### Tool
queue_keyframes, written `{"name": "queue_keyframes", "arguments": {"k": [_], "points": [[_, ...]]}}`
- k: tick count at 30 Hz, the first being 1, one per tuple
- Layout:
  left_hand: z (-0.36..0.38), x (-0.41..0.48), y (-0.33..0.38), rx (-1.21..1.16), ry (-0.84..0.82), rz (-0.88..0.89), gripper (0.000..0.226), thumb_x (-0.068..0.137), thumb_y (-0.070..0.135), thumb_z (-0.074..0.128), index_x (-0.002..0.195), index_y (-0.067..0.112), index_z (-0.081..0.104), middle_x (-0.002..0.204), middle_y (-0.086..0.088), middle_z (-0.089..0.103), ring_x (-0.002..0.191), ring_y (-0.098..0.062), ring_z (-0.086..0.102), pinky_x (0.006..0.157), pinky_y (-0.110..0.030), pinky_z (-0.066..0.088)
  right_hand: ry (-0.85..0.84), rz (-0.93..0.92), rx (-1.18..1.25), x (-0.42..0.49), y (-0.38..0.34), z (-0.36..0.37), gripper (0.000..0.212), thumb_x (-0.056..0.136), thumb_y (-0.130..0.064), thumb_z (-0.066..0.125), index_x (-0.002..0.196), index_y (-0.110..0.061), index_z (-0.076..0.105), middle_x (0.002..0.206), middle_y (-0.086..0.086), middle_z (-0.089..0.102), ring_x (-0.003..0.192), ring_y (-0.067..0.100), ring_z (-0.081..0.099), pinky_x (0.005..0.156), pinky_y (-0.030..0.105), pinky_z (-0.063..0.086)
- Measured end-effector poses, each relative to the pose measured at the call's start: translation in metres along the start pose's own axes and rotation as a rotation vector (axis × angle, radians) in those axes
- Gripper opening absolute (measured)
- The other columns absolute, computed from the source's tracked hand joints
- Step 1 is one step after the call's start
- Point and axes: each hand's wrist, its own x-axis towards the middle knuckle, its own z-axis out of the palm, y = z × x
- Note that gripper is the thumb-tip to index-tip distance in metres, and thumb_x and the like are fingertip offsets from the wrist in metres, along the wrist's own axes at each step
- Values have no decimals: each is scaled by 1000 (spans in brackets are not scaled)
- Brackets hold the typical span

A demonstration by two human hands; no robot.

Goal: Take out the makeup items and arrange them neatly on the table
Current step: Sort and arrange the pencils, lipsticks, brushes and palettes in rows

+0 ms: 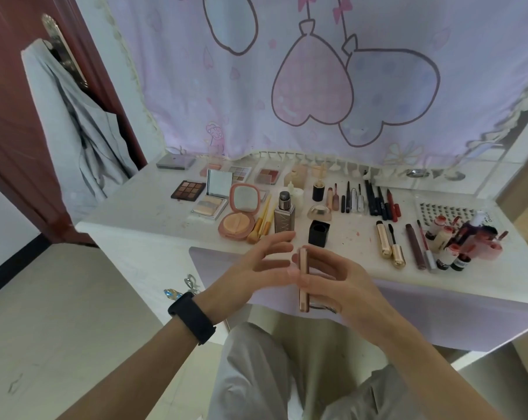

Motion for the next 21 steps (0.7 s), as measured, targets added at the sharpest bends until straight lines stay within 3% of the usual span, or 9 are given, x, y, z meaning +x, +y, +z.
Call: {"name": "queue_keyframes", "arguments": {"k": [3,7,11,15,18,21], "points": [[-4,0,2,-127,-4,-214,88,63,62,75,141,36,44,137,-3,56,113,-22,67,102,-44,52,-20,-94,-99,-2,1,1,65,68,-26,92,126,-41,65,129,-11,68,118,12,67,92,21,55],[-6,-4,1,-385,-198,-303,62,87,37,72,143,25,48,132,-14,63,111,-43,65,100,-53,52,-51,-160,-225,-1,1,-2,84,69,-13,92,140,-34,52,137,-11,62,126,13,61,104,34,51],[-8,-1,4,-453,-220,-260,38,91,29,68,129,27,63,126,-12,66,107,-40,68,86,-46,57,-96,-216,-351,-1,1,-1,91,67,-14,94,143,-36,48,141,-9,60,134,14,54,111,41,44],[-7,5,7,-403,-236,-262,28,84,27,65,110,29,73,111,-5,73,101,-26,71,83,-38,57,-141,-237,-418,2,0,-2,92,69,-14,93,143,-39,45,143,-9,57,138,13,49,111,47,44],[-6,8,5,-425,-221,-304,31,77,32,69,106,21,76,109,-10,73,99,-25,71,82,-35,57,-155,-242,-438,3,-3,-4,92,69,-13,92,144,-40,45,145,-10,55,140,12,47,111,49,44],[-7,13,4,-401,-154,-332,41,69,34,73,105,13,74,114,-19,70,99,-29,70,86,-40,58,-148,-244,-487,4,-4,-5,94,69,-15,92,145,-42,43,145,-13,54,140,9,46,112,47,42]]}}
